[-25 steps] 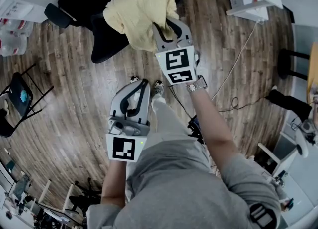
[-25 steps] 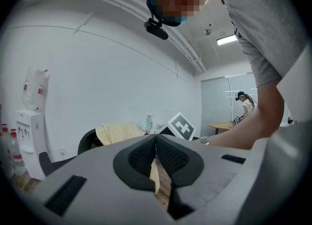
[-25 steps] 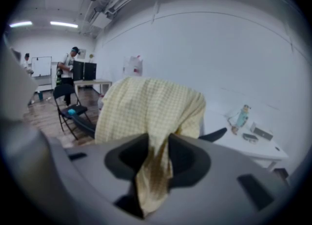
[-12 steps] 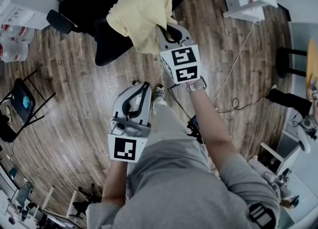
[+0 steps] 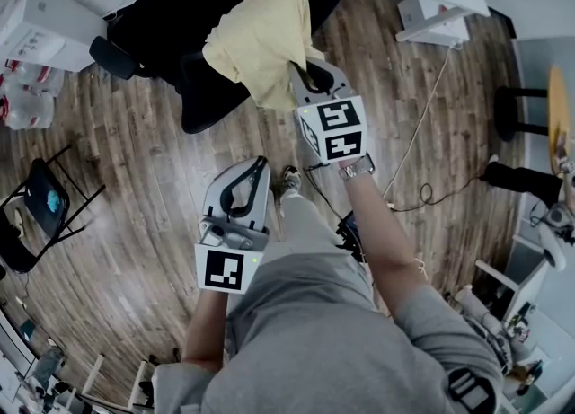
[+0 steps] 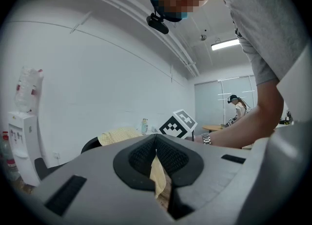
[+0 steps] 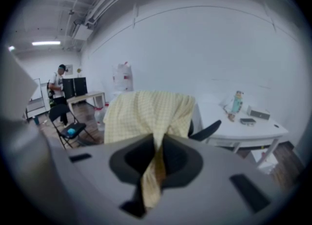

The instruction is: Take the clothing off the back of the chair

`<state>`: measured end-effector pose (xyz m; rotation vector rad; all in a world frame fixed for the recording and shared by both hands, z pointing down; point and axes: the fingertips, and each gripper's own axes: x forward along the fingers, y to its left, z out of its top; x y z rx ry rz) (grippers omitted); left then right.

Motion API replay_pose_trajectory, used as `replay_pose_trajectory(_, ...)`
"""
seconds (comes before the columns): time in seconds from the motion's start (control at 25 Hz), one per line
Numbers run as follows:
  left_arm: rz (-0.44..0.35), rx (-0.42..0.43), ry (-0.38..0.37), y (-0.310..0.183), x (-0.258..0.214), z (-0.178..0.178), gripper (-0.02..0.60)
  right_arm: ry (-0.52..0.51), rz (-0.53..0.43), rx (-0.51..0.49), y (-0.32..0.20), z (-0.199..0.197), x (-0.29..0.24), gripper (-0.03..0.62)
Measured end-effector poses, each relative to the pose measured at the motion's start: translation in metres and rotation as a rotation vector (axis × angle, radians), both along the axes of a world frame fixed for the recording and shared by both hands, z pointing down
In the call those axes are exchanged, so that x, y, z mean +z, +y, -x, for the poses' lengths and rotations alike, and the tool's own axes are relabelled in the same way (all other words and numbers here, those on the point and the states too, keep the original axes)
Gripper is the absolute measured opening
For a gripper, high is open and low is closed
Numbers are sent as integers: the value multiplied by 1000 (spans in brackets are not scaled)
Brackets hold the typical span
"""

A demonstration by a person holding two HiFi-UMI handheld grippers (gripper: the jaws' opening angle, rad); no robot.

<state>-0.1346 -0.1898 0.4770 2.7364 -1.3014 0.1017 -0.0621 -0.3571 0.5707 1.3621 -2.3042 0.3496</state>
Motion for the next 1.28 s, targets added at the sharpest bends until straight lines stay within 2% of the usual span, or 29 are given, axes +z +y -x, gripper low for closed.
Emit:
replay_pose_trajectory(0.2, 34, -1, 55, 0, -3, 8, 32, -15, 2, 25, 6, -2, -8, 61)
replay_pose_trajectory(0.36, 37, 6, 52, -3, -8, 11, 32, -28, -5, 31, 5, 0, -20, 61)
replay_pose_trajectory(0.88, -48, -23, 66, -17, -40, 27, 32, -87, -53, 48, 10, 1, -63, 61)
replay_pose_trajectory(1.28, -65, -37, 69, -10, -51, 34, 32, -93, -87, 28, 15, 9, -88, 61)
